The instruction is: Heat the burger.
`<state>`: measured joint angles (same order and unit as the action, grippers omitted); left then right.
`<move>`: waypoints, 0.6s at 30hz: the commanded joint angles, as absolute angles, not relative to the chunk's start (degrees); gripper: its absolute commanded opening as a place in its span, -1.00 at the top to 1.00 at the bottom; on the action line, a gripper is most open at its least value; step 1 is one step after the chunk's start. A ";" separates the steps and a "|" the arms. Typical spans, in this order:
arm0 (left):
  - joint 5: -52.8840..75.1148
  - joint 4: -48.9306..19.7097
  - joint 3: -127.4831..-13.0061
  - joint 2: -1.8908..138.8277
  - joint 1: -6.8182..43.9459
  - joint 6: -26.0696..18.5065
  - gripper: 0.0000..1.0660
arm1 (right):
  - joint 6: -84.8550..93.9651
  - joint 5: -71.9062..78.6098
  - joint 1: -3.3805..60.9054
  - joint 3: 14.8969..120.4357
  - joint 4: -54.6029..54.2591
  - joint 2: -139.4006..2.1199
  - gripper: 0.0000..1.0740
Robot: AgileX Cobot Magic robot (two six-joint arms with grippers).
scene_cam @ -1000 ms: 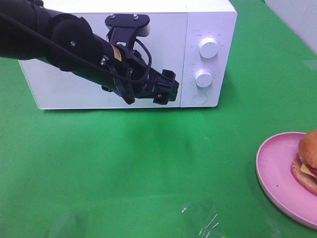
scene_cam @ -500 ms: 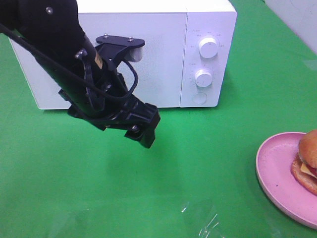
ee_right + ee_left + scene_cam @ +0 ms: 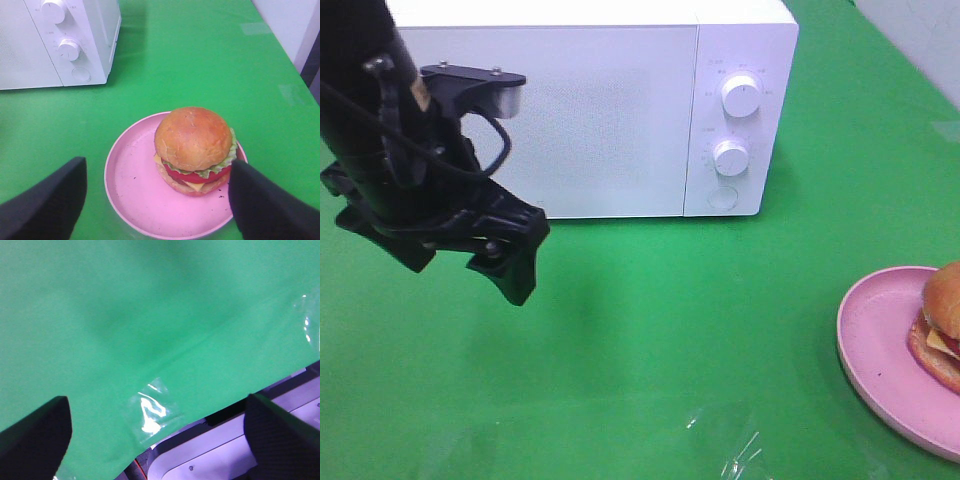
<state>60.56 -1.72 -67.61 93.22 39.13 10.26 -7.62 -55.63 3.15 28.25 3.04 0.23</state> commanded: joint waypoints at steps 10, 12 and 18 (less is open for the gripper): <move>59.93 -9.51 -56.32 81.19 22.98 2.86 -0.61 | -7.33 -55.06 2.81 28.13 2.81 1.72 -0.40; 59.93 -11.75 -52.48 77.41 17.65 0.00 -0.61 | -7.33 -55.06 2.81 28.13 2.81 1.72 -0.40; 60.33 -12.15 -47.04 70.30 9.85 -2.29 -0.61 | -7.33 -55.06 2.81 28.13 2.81 1.72 -0.40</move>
